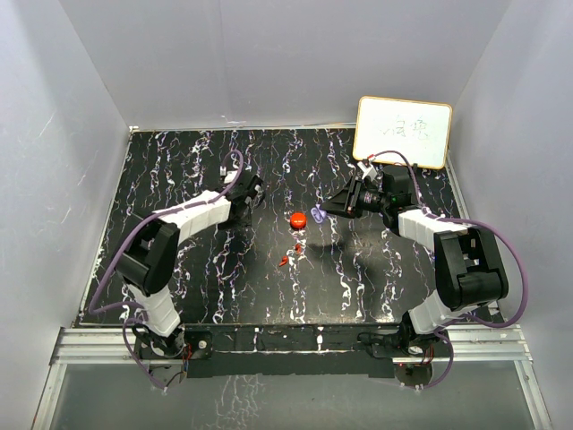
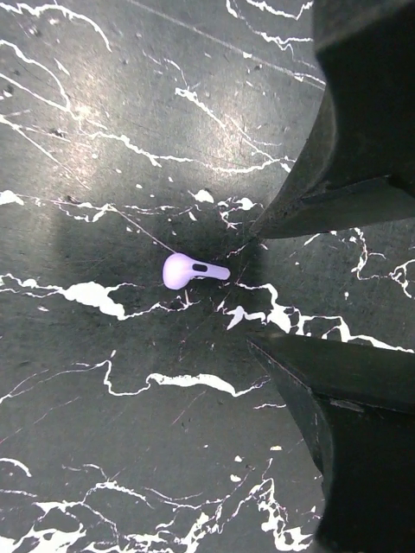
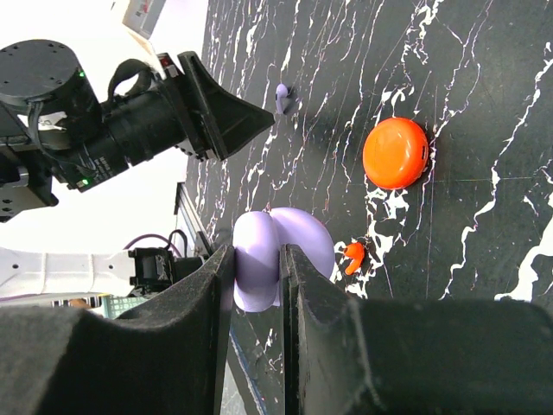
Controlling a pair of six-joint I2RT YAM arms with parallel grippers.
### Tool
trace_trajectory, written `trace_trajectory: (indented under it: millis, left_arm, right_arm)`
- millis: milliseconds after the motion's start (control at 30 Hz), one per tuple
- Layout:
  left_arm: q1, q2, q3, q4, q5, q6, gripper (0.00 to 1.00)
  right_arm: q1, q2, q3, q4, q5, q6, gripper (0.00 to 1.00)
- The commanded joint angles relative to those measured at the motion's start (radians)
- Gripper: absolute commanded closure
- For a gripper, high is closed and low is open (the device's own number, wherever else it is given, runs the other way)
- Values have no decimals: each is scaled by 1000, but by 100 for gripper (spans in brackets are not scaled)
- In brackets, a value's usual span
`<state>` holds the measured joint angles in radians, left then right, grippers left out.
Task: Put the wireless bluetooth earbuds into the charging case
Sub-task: Pick up the earbud from the center of the board.
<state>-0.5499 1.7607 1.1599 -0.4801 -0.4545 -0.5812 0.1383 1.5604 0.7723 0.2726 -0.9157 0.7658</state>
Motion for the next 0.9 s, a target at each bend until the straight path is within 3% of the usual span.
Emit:
trace_trajectory:
  millis: [0, 867]
  left_arm:
    - [11, 6, 35, -39, 25, 18, 54]
    - [54, 125, 83, -8, 69, 69, 61]
  right_arm:
    - [4, -16, 12, 72, -18, 3, 100]
    - [4, -4, 15, 79, -20, 6, 100]
